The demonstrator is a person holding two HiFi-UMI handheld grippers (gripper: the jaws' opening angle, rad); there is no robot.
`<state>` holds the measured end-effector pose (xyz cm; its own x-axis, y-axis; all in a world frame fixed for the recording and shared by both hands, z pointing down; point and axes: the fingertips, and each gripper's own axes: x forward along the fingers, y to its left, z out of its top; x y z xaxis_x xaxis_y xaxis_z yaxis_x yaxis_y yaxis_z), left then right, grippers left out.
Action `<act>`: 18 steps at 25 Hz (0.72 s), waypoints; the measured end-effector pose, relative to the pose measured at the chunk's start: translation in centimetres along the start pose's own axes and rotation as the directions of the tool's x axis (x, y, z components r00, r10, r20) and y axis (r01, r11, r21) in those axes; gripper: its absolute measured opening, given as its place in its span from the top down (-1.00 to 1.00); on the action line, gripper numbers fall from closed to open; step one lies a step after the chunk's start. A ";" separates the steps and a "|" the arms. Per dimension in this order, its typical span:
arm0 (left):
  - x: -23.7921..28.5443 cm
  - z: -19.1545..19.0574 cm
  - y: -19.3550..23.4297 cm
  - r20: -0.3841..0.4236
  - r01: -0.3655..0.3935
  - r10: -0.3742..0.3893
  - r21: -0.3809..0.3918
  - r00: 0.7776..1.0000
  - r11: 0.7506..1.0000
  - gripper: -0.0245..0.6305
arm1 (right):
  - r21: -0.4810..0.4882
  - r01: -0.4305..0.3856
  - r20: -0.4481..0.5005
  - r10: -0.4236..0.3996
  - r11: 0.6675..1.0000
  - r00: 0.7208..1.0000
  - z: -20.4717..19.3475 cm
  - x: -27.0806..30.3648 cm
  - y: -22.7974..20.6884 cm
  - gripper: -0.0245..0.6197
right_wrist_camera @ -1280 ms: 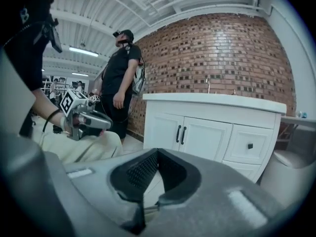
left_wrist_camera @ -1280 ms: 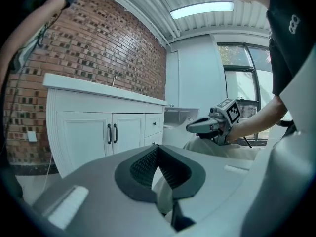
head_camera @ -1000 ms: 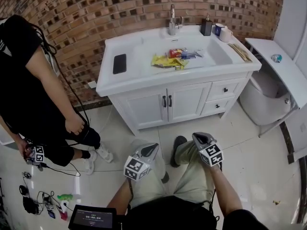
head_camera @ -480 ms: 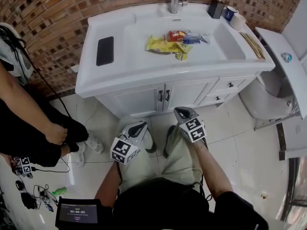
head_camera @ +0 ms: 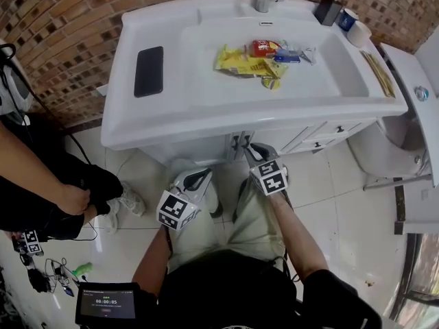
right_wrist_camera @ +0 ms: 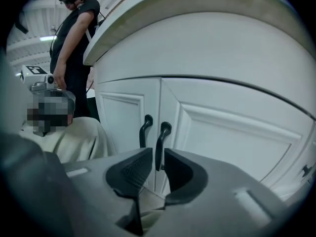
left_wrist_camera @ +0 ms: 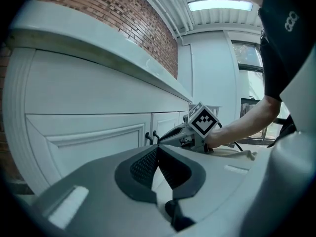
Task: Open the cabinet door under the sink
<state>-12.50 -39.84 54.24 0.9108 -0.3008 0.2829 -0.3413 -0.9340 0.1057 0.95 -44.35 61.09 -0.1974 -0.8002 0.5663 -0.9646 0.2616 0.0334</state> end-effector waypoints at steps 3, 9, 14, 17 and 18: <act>0.1 -0.1 0.5 -0.003 -0.008 0.008 0.000 1.000 1.000 0.88 | 0.000 0.012 -0.005 -0.012 1.000 1.000 0.2 0.7 -0.2 0.72; 0.2 -0.3 1.3 -0.004 -0.013 0.013 -0.007 1.000 1.000 0.88 | -0.011 0.012 -0.016 -0.012 1.000 1.000 0.2 1.5 -0.3 0.70; 0.5 -0.3 1.0 -0.004 -0.008 0.008 0.001 1.000 1.000 0.88 | -0.029 0.022 -0.044 -0.024 0.999 0.999 0.0 2.1 -0.1 0.70; 0.5 -0.2 0.8 -0.009 -0.006 0.006 0.008 1.000 1.000 0.87 | -0.040 0.021 -0.059 -0.024 0.999 0.998 0.0 2.4 0.1 0.76; 0.5 -0.2 0.7 -0.010 -0.004 0.005 0.008 1.000 1.000 0.88 | -0.035 0.016 -0.058 -0.018 0.999 0.998 0.0 2.4 0.1 0.77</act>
<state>-12.34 -40.63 54.64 0.9069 -0.3031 0.2928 -0.3436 -0.9341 0.0972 0.37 -46.23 62.44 -0.1692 -0.7719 0.6128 -0.9609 0.2674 0.0716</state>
